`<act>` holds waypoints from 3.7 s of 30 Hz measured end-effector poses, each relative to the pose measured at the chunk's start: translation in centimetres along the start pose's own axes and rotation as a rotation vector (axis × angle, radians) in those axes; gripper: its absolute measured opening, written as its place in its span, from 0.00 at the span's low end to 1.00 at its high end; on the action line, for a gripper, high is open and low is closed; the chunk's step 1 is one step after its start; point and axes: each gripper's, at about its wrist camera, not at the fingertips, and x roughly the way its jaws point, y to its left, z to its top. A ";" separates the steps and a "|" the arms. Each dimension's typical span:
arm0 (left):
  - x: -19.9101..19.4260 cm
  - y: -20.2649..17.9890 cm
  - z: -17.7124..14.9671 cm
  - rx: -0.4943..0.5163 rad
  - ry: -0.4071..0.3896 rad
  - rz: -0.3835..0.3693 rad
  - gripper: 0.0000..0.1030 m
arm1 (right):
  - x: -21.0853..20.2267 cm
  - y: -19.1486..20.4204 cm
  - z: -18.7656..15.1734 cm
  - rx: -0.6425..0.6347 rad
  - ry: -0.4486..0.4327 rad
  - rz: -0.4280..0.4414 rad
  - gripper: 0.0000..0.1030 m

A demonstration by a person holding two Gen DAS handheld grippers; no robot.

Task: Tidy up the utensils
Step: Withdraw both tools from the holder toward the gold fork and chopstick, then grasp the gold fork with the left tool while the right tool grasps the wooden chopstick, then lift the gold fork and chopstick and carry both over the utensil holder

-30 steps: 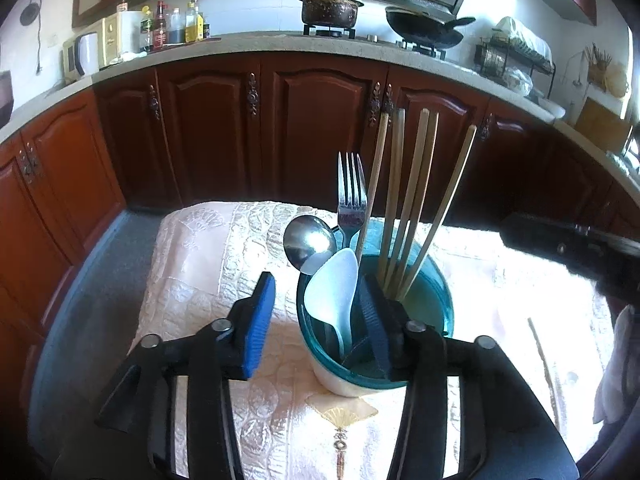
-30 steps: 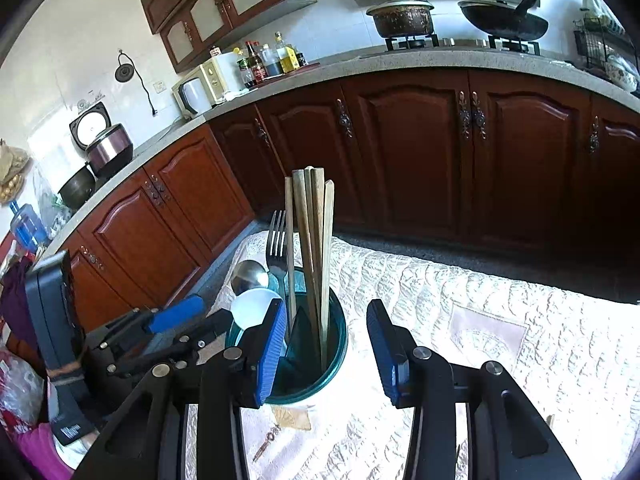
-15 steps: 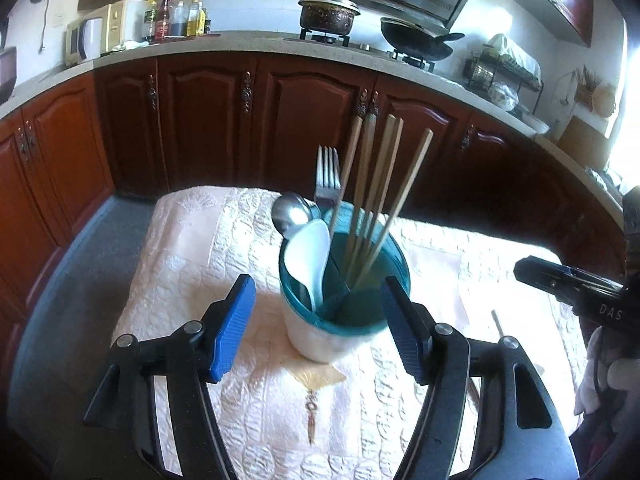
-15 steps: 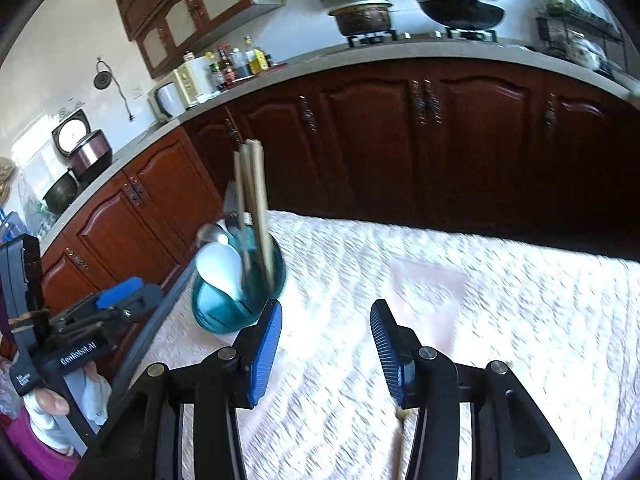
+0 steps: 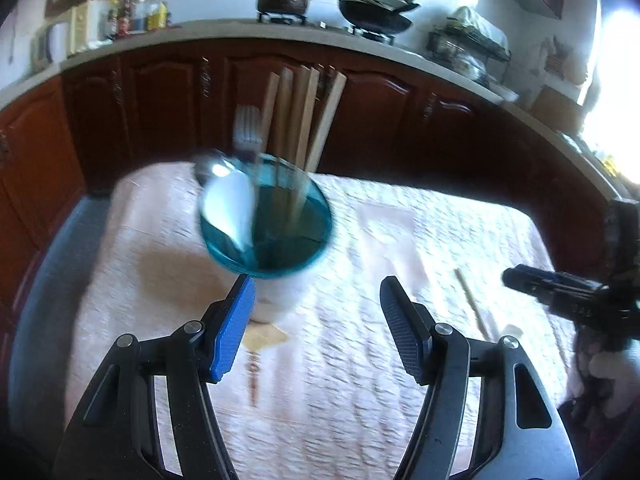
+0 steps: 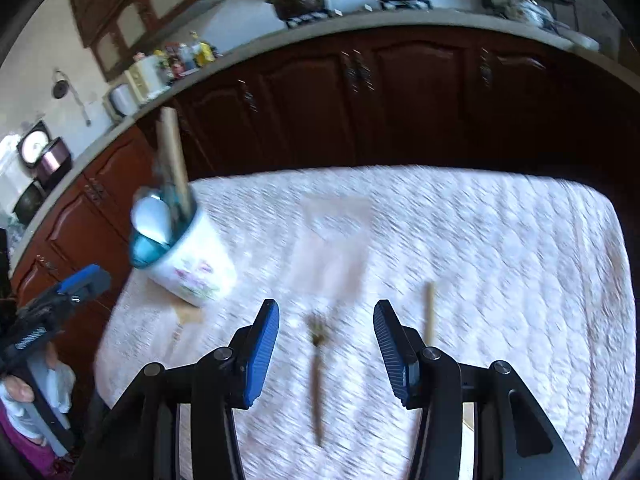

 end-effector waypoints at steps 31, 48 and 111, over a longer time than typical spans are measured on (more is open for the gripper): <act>19.7 -9.5 -3.0 0.137 0.378 -0.247 0.46 | 11.3 -7.9 0.5 0.047 0.181 -0.014 0.31; 16.9 -9.6 -3.5 0.169 0.351 -0.251 0.01 | 10.1 -7.2 0.8 0.014 0.155 0.018 0.06; 2.5 -1.1 1.0 0.034 0.110 -0.197 0.01 | -1.7 5.5 5.0 -0.148 -0.058 0.268 0.05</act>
